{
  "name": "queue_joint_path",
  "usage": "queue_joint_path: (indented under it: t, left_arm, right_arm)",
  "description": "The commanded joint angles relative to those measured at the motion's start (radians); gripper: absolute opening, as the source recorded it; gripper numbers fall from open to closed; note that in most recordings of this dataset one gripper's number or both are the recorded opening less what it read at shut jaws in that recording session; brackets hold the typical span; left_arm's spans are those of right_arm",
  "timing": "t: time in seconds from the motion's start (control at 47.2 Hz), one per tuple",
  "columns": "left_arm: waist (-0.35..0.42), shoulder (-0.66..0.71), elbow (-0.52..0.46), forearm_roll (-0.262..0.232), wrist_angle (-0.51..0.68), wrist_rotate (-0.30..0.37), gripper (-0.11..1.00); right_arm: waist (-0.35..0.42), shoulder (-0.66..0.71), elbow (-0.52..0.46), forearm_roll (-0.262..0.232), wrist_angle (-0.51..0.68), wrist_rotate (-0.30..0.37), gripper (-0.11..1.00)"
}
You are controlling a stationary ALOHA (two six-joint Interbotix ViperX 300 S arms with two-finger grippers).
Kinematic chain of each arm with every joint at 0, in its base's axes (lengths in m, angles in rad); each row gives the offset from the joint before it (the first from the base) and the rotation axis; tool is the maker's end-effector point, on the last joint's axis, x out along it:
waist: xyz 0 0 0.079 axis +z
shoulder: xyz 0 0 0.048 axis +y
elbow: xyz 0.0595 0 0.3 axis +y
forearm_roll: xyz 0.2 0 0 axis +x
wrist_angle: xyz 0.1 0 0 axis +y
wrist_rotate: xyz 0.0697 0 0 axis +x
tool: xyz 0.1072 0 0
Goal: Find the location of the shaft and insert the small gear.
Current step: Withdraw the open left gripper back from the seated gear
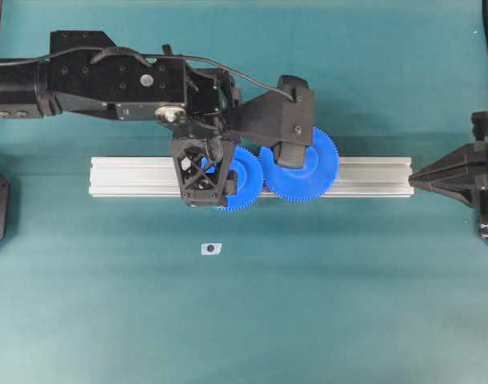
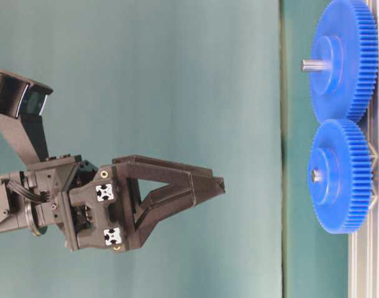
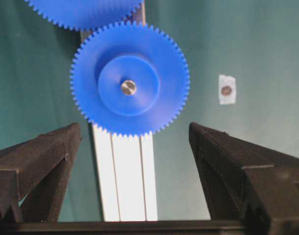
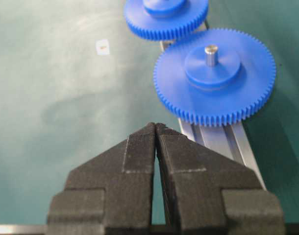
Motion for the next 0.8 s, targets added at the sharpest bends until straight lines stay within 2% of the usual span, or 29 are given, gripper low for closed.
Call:
queue_joint_path:
  t: [0.0,0.783]
  left_arm:
    - [-0.003,-0.038,-0.026,0.006,-0.003,0.000,0.85]
    - [-0.006,-0.032,-0.035,0.003,-0.003,0.002,0.85]
  right_arm:
    - [-0.002,0.008,-0.011,0.000,-0.009,0.011,0.05]
    - [-0.003,0.006,-0.011,0.000,-0.009,0.012,0.05]
